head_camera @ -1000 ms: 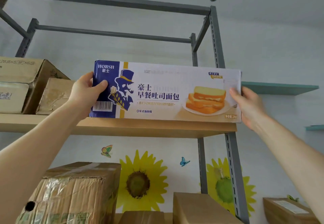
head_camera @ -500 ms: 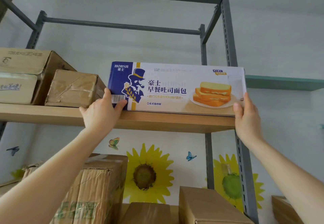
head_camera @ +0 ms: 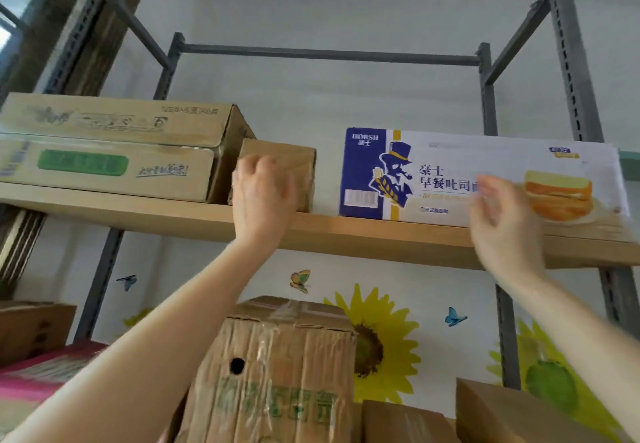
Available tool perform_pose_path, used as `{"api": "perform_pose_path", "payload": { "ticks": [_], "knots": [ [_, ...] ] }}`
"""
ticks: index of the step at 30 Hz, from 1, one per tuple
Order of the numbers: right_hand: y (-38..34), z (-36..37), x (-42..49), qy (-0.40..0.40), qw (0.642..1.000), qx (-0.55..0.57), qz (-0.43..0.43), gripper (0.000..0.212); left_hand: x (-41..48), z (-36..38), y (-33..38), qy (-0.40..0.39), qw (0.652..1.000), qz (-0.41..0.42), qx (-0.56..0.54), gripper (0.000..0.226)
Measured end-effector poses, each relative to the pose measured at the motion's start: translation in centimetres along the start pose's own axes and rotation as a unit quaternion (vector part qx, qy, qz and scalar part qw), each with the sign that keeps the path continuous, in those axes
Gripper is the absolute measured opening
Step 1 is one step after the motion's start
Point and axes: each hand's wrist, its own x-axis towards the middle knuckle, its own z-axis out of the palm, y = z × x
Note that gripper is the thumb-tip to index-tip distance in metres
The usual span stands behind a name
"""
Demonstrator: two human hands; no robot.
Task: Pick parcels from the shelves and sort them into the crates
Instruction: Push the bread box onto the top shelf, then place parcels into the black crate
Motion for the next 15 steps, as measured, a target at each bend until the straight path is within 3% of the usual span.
{"api": "perform_pose_path", "payload": {
  "ticks": [3,8,12,15],
  "knots": [
    [-7.0,7.0,0.1,-0.076,0.993,0.089,-0.02,0.029,3.4,-1.6,-3.4,-0.056,0.997,-0.042,0.013,0.041],
    [-12.6,16.3,1.8,-0.179,0.977,0.044,0.104,0.021,6.6,-1.7,-5.6,-0.16,0.986,0.013,0.046,0.035],
    [-13.5,17.9,1.8,-0.134,0.965,0.082,0.212,0.015,7.6,-2.4,-6.3,-0.201,0.978,0.005,-0.056,0.027],
    [-15.2,16.4,1.4,-0.069,0.963,0.115,0.235,0.031,7.3,-3.9,-6.6,-0.181,0.968,-0.019,-0.171,0.039]
  ]
}}
